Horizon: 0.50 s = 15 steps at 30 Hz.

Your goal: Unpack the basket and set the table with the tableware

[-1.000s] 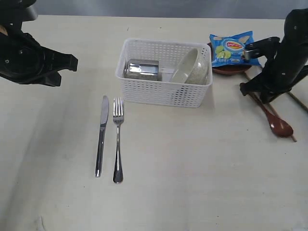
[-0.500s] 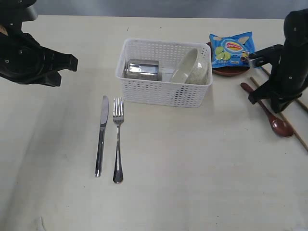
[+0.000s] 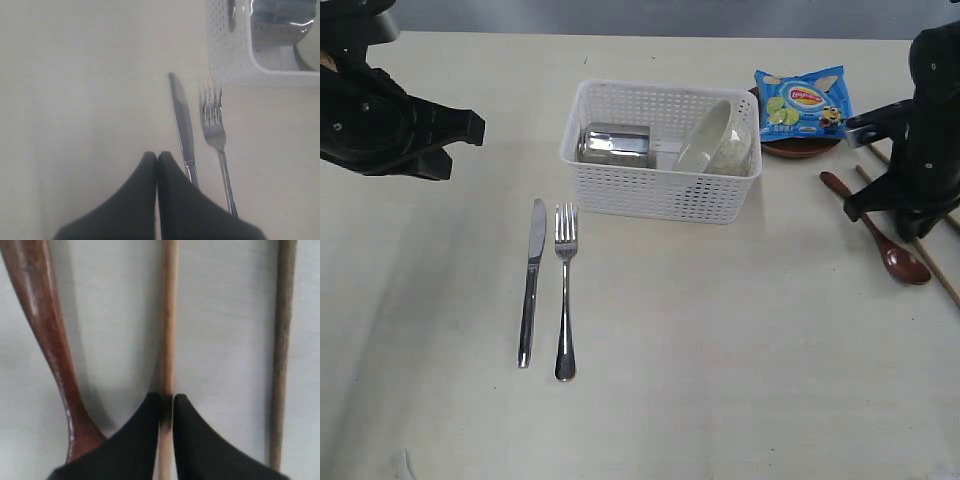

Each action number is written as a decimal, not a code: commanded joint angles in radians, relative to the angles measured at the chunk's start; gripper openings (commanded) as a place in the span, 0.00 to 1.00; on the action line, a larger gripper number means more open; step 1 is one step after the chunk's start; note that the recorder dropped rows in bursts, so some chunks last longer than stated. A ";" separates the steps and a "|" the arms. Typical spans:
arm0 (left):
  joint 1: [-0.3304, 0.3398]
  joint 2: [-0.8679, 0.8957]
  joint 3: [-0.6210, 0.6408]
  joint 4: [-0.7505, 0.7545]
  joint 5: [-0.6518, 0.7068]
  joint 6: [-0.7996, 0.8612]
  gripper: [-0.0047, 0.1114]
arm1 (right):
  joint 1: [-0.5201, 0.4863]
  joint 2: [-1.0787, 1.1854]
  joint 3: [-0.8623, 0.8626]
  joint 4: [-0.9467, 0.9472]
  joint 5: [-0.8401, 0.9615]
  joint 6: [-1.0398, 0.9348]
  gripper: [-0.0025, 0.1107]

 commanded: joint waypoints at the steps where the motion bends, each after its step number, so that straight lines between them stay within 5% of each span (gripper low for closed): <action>1: 0.002 -0.002 0.005 -0.005 -0.002 0.004 0.04 | -0.006 -0.019 0.005 -0.007 -0.005 0.018 0.39; 5: 0.002 -0.002 0.005 -0.005 -0.002 0.008 0.04 | -0.006 -0.061 0.005 -0.010 -0.015 0.053 0.50; 15: 0.002 -0.002 0.005 -0.013 -0.002 0.008 0.04 | -0.006 -0.276 0.005 0.023 -0.056 0.107 0.28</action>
